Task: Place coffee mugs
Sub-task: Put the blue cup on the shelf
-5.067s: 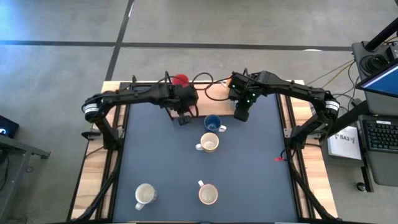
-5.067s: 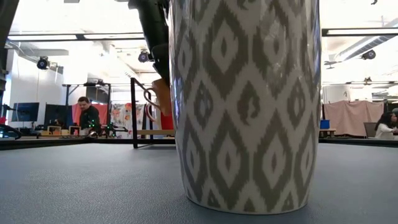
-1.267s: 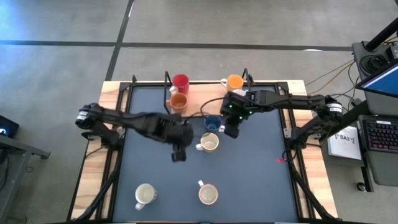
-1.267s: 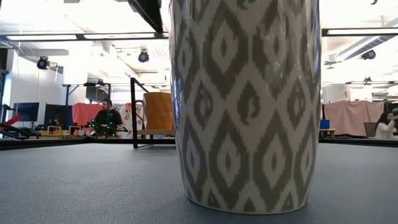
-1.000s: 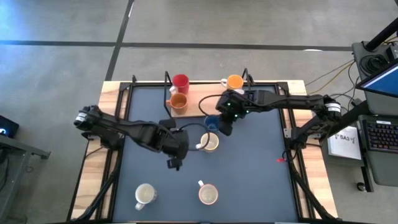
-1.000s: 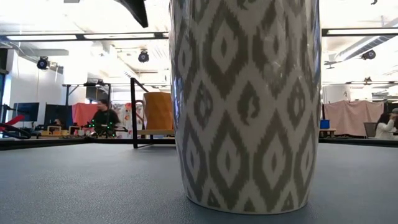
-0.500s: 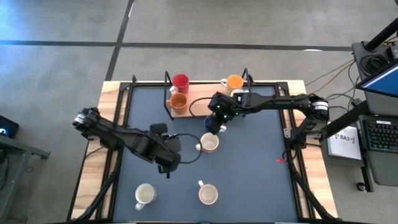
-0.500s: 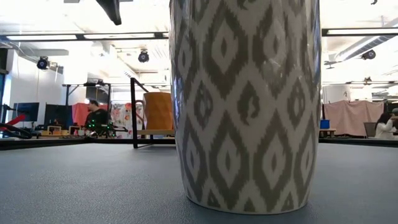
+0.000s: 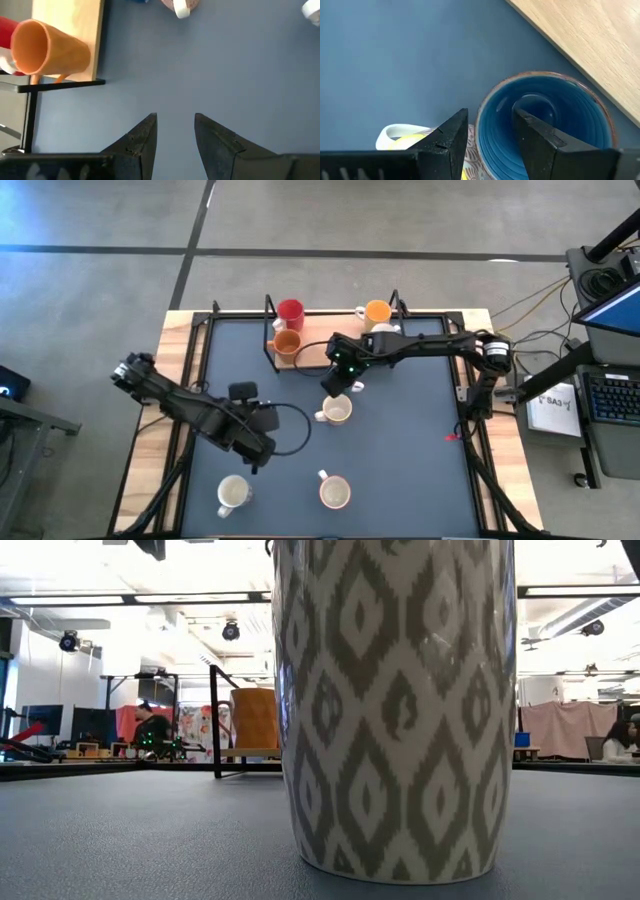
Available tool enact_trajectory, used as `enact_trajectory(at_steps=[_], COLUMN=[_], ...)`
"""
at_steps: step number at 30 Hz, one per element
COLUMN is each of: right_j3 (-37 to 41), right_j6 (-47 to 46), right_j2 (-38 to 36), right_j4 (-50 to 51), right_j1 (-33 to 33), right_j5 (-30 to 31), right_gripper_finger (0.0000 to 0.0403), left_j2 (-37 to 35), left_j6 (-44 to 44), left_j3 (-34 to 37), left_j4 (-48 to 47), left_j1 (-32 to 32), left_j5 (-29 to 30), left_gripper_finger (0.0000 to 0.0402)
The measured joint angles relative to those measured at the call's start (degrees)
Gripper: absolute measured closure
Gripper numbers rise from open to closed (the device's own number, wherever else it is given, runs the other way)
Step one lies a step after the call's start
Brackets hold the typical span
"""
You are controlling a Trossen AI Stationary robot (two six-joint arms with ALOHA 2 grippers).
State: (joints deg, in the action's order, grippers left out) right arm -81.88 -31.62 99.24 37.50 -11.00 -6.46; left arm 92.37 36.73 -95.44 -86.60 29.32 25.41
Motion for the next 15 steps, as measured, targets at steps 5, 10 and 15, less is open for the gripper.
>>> enact_trajectory(at_steps=[5, 10, 15], right_j3=[-0.1, -0.1, -0.1], right_j6=[-0.3, -0.8, -0.8], right_j2=[0.4, 0.3, 2.5], right_j4=[-0.5, -0.5, -0.4], right_j1=[0.0, 0.0, 0.7], right_j5=[0.3, 0.6, 0.8], right_gripper_finger=[0.0259, 0.026, 0.0268], left_j2=[-1.9, -2.5, -2.5], left_j6=[2.1, 2.8, 2.8], left_j3=[0.0, 0.0, 0.0], left_j4=[-0.1, -0.2, -0.4], left_j1=[1.6, 2.6, 2.9], left_j5=[1.7, 3.2, 4.0], left_gripper_finger=[0.0288, 0.0288, 0.0288])
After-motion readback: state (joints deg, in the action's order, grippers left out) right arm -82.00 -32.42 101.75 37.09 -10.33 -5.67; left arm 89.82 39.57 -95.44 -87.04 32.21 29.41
